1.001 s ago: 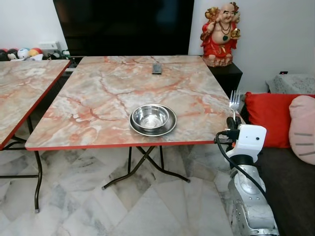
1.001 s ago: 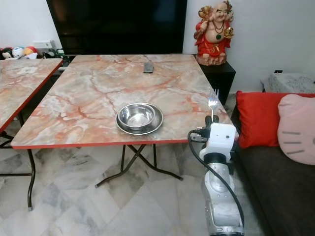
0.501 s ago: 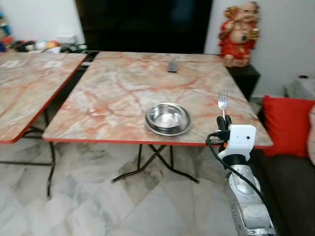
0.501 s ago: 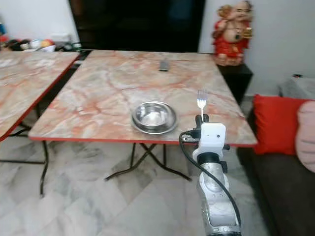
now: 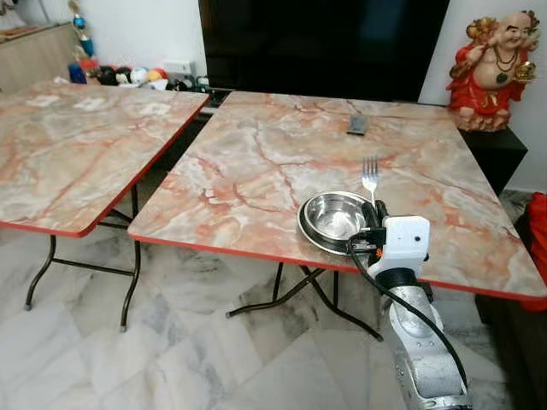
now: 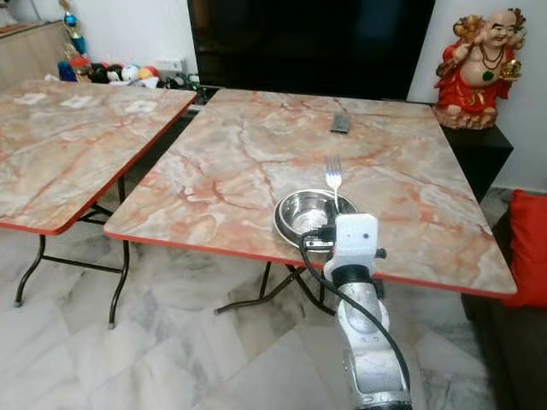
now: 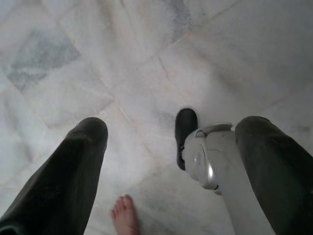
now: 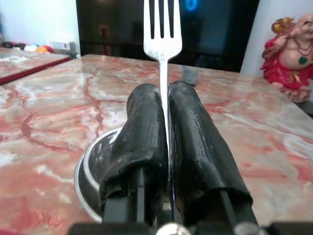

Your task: Setting the table

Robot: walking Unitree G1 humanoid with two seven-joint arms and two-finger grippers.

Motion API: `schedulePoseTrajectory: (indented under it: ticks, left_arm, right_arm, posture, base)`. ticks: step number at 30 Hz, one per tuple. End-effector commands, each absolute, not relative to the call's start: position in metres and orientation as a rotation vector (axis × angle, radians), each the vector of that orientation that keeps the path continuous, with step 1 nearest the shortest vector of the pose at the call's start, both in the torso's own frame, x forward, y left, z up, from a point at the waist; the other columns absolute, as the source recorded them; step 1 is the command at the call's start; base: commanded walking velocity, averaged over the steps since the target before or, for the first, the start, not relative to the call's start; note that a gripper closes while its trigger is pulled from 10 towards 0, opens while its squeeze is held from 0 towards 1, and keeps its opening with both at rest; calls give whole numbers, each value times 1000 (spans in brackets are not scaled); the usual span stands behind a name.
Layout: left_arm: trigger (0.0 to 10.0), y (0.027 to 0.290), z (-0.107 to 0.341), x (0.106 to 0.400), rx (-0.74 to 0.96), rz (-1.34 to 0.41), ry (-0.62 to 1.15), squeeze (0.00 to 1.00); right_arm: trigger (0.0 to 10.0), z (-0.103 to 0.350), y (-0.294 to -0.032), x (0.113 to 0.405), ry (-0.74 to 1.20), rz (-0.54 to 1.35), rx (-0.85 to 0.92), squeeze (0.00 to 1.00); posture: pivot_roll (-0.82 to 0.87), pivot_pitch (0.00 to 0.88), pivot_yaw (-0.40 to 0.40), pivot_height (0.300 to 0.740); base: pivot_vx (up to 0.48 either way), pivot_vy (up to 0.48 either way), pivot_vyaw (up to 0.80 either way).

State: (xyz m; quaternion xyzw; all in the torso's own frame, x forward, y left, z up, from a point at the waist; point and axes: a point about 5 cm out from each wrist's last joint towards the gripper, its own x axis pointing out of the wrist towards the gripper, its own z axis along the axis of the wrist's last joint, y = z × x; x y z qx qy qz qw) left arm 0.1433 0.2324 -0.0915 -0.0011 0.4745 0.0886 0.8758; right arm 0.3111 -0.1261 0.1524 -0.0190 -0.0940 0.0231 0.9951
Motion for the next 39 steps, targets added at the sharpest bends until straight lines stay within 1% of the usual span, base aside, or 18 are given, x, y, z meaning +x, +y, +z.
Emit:
schedulePoseTrajectory:
  ticks: [1,12,16,21,27,33,37,39]
  left_arm:
    - [10000,230,-92,145,-5,179,992,0]
    - [10000,228,-92,146,-14,180,989,0]
    - [10000,228,-91,147,-18,183,988,0]
    - [10000,229,-91,147,-11,179,990,0]
    - [10000,231,-91,147,-6,175,992,0]
    - [10000,231,-91,146,-15,181,995,0]
    - [10000,232,-91,147,-9,180,994,0]
    - [10000,232,-90,147,2,172,995,0]
  right_arm:
    - [10000,152,-134,311,-183,26,-38,0]
    - [10000,156,-136,316,-196,18,-38,0]
    - [10000,156,-141,316,-192,-9,-42,0]
    - [10000,156,-150,320,-171,-82,-64,0]
    - [10000,151,-169,318,-129,-179,-77,0]
    - [10000,144,-178,315,-90,-244,-74,0]
    - [10000,140,-188,313,-39,-296,-98,0]
    - [10000,140,-199,312,-18,-327,-110,0]
  posture:
    - [16,0,-15,740]
    - [12,0,-21,740]
    - [12,0,-21,740]
    - [5,0,-10,740]
    - [-5,0,12,740]
    - [-5,0,20,740]
    - [-5,0,26,740]
    - [-9,0,32,740]
  base:
    - [334,0,0]
    - [339,0,0]
    - [319,0,0]
    - [0,0,0]
    - [0,0,0]
    - [0,0,0]
    - [0,385,0]
    - [0,0,0]
